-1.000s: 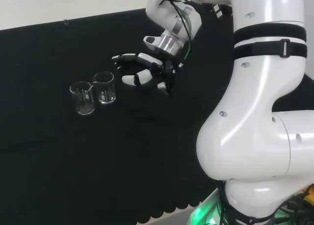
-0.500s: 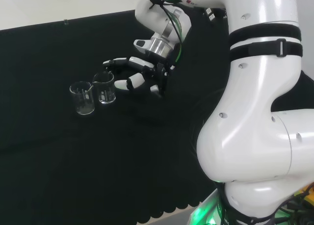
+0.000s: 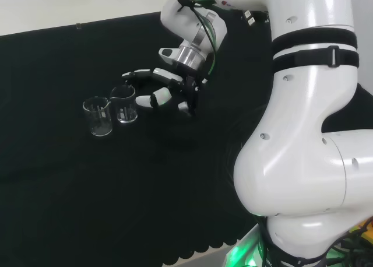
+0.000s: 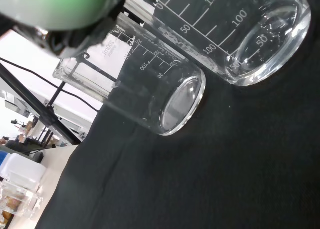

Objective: Pick up the beaker on the right.

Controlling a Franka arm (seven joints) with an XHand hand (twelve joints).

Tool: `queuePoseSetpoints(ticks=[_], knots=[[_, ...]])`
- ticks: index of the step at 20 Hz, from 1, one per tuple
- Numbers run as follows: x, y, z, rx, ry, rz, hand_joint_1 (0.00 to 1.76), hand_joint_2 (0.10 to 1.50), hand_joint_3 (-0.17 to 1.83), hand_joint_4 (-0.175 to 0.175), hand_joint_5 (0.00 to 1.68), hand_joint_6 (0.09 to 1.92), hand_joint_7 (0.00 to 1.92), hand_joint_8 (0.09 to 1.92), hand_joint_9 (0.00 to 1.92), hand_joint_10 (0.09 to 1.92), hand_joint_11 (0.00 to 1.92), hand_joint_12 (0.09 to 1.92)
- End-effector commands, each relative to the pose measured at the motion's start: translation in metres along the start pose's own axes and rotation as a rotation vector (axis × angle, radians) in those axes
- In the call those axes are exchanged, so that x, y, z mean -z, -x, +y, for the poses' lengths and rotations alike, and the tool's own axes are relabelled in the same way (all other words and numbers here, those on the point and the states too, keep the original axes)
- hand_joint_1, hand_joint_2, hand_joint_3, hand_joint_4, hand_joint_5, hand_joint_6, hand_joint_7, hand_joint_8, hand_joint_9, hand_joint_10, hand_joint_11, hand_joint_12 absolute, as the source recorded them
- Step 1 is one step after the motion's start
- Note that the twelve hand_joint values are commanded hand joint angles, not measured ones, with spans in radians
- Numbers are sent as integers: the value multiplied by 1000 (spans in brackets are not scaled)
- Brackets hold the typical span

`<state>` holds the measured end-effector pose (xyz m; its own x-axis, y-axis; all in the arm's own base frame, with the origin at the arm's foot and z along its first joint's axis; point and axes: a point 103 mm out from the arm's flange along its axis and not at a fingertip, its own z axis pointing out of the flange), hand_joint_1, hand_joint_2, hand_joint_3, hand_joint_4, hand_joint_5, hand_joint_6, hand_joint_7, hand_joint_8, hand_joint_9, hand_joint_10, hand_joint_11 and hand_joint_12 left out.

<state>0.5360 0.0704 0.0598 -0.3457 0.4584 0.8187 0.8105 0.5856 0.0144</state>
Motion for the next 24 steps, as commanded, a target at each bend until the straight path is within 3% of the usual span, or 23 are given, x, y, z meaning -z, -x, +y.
queuePoseSetpoints(ticks=[1,24], knots=[[-5,-1,8,2,-15,2,877,331,1036,-40,383,87,287,614,367,608,0,1273],[-13,3,23,18,-52,16,878,332,1035,-39,402,87,305,614,374,610,0,1274]])
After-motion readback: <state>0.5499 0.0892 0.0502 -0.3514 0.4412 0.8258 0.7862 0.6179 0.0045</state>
